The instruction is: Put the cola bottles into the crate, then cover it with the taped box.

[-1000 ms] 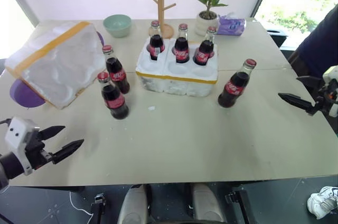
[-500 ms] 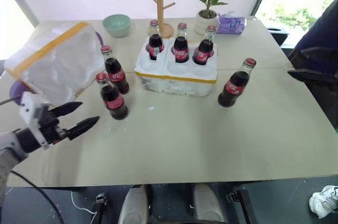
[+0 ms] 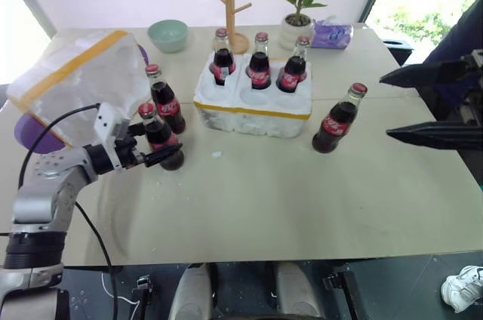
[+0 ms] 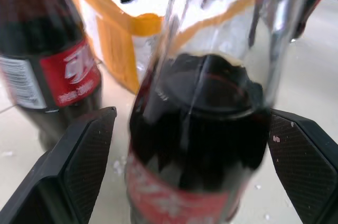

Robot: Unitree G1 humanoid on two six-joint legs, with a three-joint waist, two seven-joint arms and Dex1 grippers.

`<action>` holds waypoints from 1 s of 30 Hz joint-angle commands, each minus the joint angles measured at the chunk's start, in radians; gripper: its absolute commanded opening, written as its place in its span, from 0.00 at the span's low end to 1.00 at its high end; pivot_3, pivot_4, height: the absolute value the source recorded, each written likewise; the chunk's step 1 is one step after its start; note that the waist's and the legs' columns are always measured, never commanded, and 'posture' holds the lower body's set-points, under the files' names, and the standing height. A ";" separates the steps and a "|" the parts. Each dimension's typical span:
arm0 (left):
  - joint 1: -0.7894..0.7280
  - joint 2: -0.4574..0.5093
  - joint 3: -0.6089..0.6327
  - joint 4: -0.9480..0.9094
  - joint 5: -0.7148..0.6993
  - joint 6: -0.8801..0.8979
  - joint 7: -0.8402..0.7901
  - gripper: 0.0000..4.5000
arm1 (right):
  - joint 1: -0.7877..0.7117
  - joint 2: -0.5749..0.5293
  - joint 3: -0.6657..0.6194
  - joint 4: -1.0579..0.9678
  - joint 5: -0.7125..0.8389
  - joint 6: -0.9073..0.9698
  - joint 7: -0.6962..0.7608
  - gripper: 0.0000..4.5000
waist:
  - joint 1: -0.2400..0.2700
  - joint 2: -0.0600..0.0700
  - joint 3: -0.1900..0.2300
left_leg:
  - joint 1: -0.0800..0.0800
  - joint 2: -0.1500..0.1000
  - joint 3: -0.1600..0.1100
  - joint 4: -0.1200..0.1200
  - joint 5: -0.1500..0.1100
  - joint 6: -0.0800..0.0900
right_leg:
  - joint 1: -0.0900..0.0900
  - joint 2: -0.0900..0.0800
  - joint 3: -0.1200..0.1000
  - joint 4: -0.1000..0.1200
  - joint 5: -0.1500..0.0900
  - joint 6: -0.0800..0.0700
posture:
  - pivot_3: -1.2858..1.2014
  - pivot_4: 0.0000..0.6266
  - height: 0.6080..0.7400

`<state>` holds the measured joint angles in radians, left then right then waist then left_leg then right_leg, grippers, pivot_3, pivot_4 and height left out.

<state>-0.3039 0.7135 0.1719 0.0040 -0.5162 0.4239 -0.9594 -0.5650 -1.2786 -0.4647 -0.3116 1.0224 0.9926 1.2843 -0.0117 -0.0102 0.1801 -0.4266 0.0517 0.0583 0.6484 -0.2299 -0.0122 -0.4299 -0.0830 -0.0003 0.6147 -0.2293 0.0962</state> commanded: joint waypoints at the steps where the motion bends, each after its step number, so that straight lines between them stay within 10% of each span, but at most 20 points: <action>1: -0.040 -0.016 -0.014 0.032 0.025 -0.044 -0.013 1.00 | -0.005 0.001 -0.054 -0.063 0.070 0.017 -0.044 1.00 | 0.000 0.000 0.000 | 0.000 0.000 0.000 0.000 0.000 0.000 | 0.000 0.000 0.000 0.000 0.000 0.000 | 0.52 0.24 1.00; 3: -0.043 -0.019 -0.018 0.040 0.025 -0.050 -0.031 1.00 | -0.006 0.002 -0.060 -0.073 0.095 0.026 -0.067 1.00 | 0.000 0.000 0.000 | 0.000 0.000 0.000 0.000 0.000 0.000 | 0.000 0.000 0.000 0.000 0.000 0.000 | 0.52 0.24 1.00; 8: 0.006 0.064 -0.001 -0.001 0.007 0.001 -0.115 0.62 | 0.003 0.004 -0.064 -0.077 0.116 0.025 -0.116 1.00 | -0.002 0.000 0.000 | 0.000 0.000 0.000 0.000 0.000 0.000 | 0.000 0.000 0.000 0.000 0.000 0.000 | 0.52 0.24 1.00; 19: -0.283 0.284 0.034 -0.008 -0.270 0.353 -0.368 0.62 | 0.004 0.034 -0.019 -0.071 0.099 -0.023 -0.174 1.00 | 0.008 -0.007 0.005 | -0.003 0.000 -0.002 0.001 0.000 0.000 | -0.001 0.000 -0.001 0.000 0.000 0.000 | 0.52 0.24 1.00; 30: -0.832 -0.130 -0.147 0.203 -0.150 0.356 -0.114 0.62 | 0.005 0.039 0.009 -0.074 0.091 -0.018 -0.247 1.00 | 0.023 -0.009 0.006 | -0.008 -0.002 -0.005 0.009 0.000 0.001 | -0.002 0.002 -0.001 0.004 0.002 0.005 | 0.52 0.24 1.00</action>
<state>-1.0665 0.6105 0.0372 0.1744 -0.7308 0.8444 -1.1454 -0.5547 -1.2286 -0.4350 -0.3822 1.1134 0.9758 1.0488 0.0112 -0.0189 0.1856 -0.4345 0.0502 0.0529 0.6576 -0.2295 -0.0112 -0.4314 -0.0809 -0.0013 0.6192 -0.2273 0.1012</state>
